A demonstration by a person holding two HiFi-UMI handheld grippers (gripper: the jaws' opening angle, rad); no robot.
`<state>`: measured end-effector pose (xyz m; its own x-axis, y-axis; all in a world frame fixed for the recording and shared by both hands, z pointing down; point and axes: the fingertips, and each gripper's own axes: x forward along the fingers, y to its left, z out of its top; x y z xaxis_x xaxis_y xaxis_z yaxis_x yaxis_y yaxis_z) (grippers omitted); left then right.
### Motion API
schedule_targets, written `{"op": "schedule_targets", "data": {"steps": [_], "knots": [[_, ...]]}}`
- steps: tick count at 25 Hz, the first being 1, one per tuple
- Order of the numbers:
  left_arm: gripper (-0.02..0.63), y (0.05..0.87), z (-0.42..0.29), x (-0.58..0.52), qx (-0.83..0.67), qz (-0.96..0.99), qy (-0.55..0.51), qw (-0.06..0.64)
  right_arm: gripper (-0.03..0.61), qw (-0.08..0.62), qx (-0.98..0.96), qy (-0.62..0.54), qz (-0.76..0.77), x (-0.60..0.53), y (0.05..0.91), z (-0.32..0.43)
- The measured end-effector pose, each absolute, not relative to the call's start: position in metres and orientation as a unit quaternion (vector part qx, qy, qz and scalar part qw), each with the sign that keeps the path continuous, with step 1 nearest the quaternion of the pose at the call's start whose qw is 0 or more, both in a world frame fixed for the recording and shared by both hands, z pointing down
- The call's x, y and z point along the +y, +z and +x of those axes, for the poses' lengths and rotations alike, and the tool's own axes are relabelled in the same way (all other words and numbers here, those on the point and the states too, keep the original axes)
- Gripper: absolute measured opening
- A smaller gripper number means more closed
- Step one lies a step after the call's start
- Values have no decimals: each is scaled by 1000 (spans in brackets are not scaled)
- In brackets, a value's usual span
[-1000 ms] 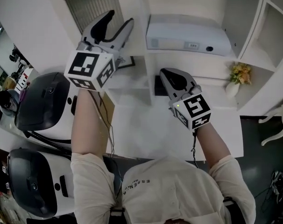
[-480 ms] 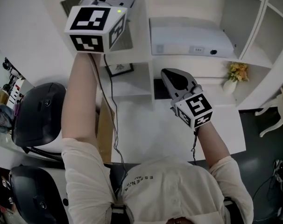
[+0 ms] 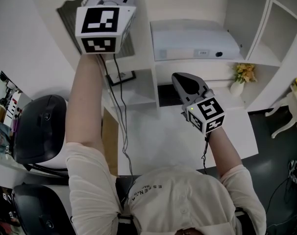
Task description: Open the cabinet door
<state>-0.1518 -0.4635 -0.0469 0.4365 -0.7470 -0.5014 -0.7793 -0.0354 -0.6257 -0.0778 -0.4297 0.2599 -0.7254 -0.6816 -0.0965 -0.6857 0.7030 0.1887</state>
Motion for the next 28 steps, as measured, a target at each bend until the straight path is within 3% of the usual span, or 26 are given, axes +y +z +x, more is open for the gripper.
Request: {"op": "schedule_targets", "data": {"steps": [8, 28], "knots": [[87, -46, -154, -465, 521, -731, -5, 440, 15, 1, 923, 104, -371, -426, 265, -75], [81, -47, -159, -388, 470, -775, 68, 417, 15, 4, 929, 122, -349, -388, 257, -75]]}}
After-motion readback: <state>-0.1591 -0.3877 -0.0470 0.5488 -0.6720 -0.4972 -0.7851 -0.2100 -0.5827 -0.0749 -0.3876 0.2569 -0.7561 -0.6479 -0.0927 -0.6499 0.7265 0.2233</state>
